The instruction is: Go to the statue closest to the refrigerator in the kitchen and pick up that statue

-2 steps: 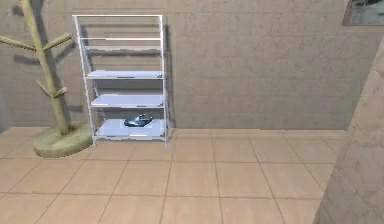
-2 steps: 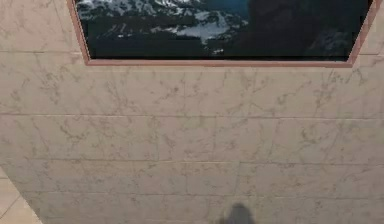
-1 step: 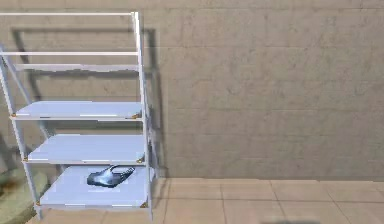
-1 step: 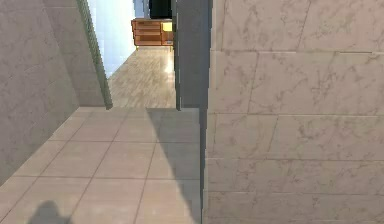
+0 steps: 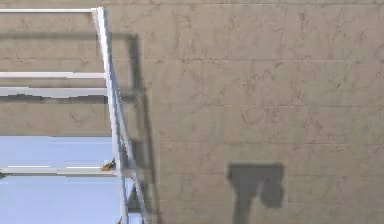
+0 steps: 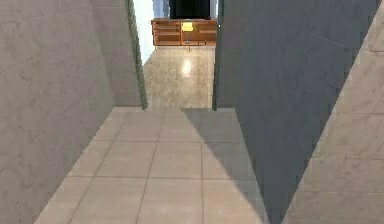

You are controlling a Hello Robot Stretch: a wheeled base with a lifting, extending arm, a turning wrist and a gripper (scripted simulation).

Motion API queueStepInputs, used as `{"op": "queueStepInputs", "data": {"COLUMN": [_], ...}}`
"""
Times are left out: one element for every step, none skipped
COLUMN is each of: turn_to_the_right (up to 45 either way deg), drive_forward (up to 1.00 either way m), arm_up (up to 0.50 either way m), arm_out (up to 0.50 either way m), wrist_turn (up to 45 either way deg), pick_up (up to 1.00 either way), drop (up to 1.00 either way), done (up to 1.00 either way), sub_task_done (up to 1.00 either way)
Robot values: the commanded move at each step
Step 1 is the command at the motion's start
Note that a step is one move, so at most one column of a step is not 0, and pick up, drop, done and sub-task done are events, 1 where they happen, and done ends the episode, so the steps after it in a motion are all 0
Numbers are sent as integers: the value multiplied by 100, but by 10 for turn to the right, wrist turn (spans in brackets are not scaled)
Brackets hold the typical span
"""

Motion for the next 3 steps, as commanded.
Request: {"op": "queueStepInputs", "data": {"turn_to_the_right": [-330, -450, -450], "drive_forward": [0, 0, 0], "arm_up": [0, 0, 0], "arm_out": [0, 0, 0], "wrist_turn": [0, 0, 0], "pick_up": [0, 0, 0], "drop": [0, 0, 0], "done": [0, 0, 0], "sub_task_done": [0, 0, 0]}}
